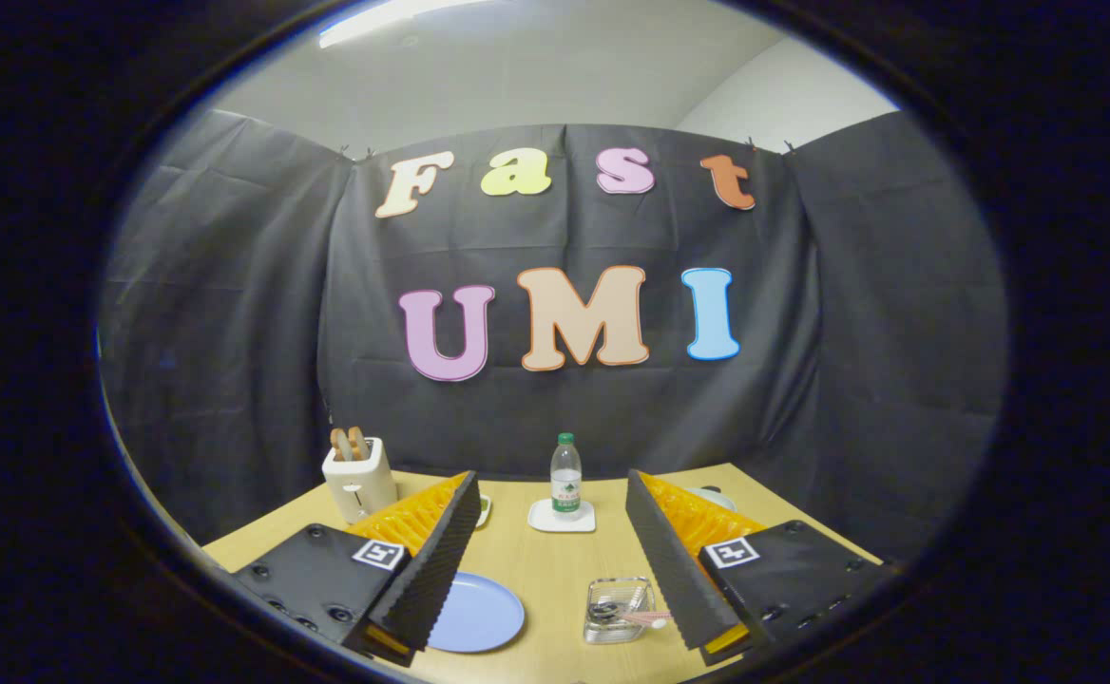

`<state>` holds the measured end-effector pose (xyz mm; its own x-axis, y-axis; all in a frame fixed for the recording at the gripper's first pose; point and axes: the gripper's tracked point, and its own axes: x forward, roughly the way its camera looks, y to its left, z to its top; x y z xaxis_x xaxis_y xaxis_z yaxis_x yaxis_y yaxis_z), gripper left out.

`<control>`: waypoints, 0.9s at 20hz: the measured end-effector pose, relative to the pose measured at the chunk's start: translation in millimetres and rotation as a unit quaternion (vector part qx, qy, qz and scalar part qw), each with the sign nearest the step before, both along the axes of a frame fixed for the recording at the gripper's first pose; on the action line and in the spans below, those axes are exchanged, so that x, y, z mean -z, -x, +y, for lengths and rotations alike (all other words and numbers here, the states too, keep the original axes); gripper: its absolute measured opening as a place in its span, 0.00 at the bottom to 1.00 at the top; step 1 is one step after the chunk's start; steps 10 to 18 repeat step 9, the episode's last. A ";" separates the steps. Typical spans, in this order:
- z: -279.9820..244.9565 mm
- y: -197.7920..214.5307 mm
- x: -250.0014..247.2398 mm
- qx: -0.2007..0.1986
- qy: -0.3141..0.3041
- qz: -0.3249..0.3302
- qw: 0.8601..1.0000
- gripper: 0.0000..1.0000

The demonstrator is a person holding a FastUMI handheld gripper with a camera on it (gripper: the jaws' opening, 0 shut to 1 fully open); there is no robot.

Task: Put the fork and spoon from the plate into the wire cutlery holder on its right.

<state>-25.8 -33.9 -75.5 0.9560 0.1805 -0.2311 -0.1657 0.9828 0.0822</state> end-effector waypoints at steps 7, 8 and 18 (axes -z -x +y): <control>-22.9 10.5 -0.7 0.026 -0.014 -0.005 1.000 0.98; -24.9 10.1 -2.5 0.029 -0.013 -0.008 0.999 0.98; -26.8 11.0 -3.6 0.030 -0.014 -0.009 0.999 0.98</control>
